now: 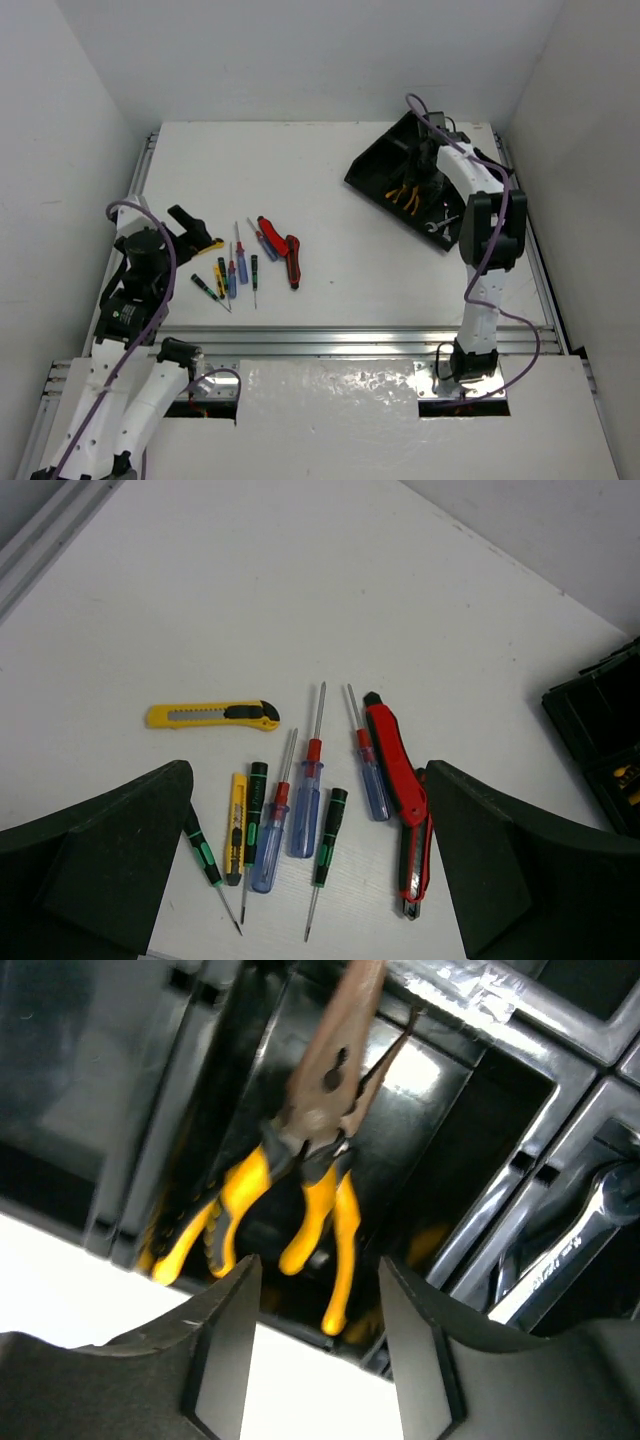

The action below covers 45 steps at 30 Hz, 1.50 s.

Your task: Sort the tools into containers

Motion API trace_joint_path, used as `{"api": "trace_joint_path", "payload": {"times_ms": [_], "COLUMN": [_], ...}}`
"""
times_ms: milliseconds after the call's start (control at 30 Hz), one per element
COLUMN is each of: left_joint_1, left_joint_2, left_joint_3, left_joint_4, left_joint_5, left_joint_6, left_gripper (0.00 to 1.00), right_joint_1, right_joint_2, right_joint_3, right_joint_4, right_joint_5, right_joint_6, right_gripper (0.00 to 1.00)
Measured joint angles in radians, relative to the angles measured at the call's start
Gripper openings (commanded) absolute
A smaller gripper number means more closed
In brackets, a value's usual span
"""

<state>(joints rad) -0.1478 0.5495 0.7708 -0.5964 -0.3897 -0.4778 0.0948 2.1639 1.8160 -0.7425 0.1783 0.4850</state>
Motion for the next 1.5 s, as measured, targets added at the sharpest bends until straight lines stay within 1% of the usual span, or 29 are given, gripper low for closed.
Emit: {"api": "trace_joint_path", "payload": {"times_ms": [67,133,200,300,433,533,600,633,667,700,800,867,967,1067,1200,1233,1333,1367,1400,1467,1500], "left_joint_1": [0.0,0.0,0.0,0.0,0.0,-0.005,-0.009,-0.009,-0.01,-0.01,-0.011,-0.011,-0.011,-0.011,-0.011,-0.011,-0.011,-0.011,-0.011,-0.011,-0.011], "left_joint_2": [0.034,0.071,0.111,0.181,0.293,0.378,0.409,0.416,0.42,0.42,0.401,0.362,0.304,0.285,0.276,0.269,0.245,0.239,0.235,0.233,0.233], "left_joint_3": [0.0,0.0,0.0,0.0,0.0,0.0,-0.001,-0.001,-0.001,-0.001,-0.001,-0.003,-0.004,-0.004,-0.016,-0.02,-0.024,-0.024,-0.024,-0.024,-0.025], "left_joint_4": [0.009,0.017,0.024,0.037,0.055,0.053,0.058,0.061,0.064,0.064,0.063,0.063,0.066,0.076,0.076,0.076,0.076,0.077,0.077,0.078,0.077], "left_joint_5": [0.019,0.04,0.064,0.115,0.189,0.237,0.286,0.301,0.315,0.324,0.32,0.308,0.297,0.298,0.3,0.3,0.3,0.301,0.302,0.304,0.306], "left_joint_6": [0.007,0.014,0.024,0.037,0.058,0.057,0.048,0.045,0.042,0.037,0.025,0.02,0.013,0.009,0.005,0.005,0.002,0.002,0.002,0.002,0.002], "left_gripper": [1.0,1.0,1.0,1.0,1.0,1.0,0.99,0.99,0.99,0.99,1.0,1.0,1.0,1.0,1.0,1.0,1.0,1.0,1.0,1.0,1.0], "right_joint_1": [0.014,0.048,0.12,0.28,0.451,0.515,0.561,0.58,0.605,0.632,0.697,0.73,0.758,0.783,0.798,0.8,0.801,0.801,0.8,0.797,0.796], "right_joint_2": [-0.034,-0.105,-0.208,-0.35,-0.418,-0.401,-0.356,-0.332,-0.305,-0.276,-0.182,-0.13,-0.093,-0.051,0.01,0.022,0.035,0.035,0.035,0.028,0.017], "right_joint_3": [-0.027,-0.093,-0.18,-0.291,-0.4,-0.473,-0.486,-0.486,-0.483,-0.478,-0.431,-0.396,-0.367,-0.307,-0.24,-0.239,-0.237,-0.237,-0.238,-0.251,-0.271], "right_joint_4": [0.017,0.045,0.075,0.144,0.237,0.274,0.285,0.298,0.311,0.322,0.319,0.322,0.313,0.287,0.266,0.262,0.257,0.255,0.254,0.263,0.274], "right_joint_5": [-0.003,0.005,0.008,0.0,-0.054,-0.088,-0.093,-0.097,-0.103,-0.106,-0.108,-0.108,-0.095,-0.053,0.002,0.008,0.034,0.04,0.047,0.058,0.063], "right_joint_6": [-0.003,-0.015,-0.034,-0.055,-0.059,-0.054,-0.056,-0.06,-0.063,-0.067,-0.063,-0.041,-0.006,0.021,0.044,0.047,0.058,0.063,0.064,0.077,0.083], "right_gripper": [0.54,0.57,0.58,0.58,0.57,0.58,0.58,0.61,0.67,0.69,0.69,0.69,0.69,0.68,0.61,0.52,0.44,0.35,0.3,0.19,0.18]}}
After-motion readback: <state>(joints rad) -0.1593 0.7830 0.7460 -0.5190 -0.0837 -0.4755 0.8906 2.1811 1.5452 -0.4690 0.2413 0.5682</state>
